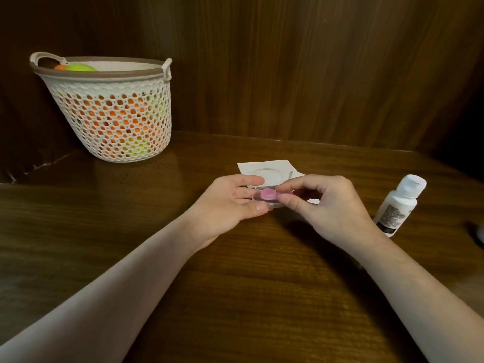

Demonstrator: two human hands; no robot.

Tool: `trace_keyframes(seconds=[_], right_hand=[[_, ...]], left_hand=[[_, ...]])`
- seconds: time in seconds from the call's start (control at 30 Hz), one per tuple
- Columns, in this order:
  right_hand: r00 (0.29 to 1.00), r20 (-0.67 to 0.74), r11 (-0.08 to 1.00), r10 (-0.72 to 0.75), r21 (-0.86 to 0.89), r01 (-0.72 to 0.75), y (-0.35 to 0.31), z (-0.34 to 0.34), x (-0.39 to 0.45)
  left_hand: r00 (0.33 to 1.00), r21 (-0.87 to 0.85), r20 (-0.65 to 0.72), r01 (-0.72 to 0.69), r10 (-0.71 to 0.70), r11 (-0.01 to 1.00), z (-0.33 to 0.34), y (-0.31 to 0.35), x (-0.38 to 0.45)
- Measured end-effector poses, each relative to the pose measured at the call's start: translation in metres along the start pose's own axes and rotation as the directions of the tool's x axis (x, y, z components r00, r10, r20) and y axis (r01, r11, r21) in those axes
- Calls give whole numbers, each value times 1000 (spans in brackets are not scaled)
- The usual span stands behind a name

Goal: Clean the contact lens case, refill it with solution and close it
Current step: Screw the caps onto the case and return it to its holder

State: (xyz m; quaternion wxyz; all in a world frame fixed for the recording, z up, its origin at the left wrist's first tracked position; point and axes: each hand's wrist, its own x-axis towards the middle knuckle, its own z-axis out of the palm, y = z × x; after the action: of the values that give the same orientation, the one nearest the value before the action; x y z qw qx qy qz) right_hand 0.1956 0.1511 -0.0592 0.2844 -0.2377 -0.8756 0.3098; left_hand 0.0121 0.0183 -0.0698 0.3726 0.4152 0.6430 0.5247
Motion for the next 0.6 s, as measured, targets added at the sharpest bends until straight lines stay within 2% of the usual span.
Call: trace_keyframes(seconds=[0.17,0.37,0.5,0.6], right_hand=[[999,44,1000,-23,7,23,-3,1,-1],[998,22,997,-59,-57,60,1,4,1],[994,-68,996,-89,-25,87,2,3,1],[985,-170,997,-7,72,20,5,2,3]], left_hand=[[999,-41,37,-19,21,999,0,-3,0],[999,-80,34,-19,22,997,0,-4,2],[999,-103,30,-19,22,995,0,-1,1],[999,-106,26,-18,21,994,1,0,0]])
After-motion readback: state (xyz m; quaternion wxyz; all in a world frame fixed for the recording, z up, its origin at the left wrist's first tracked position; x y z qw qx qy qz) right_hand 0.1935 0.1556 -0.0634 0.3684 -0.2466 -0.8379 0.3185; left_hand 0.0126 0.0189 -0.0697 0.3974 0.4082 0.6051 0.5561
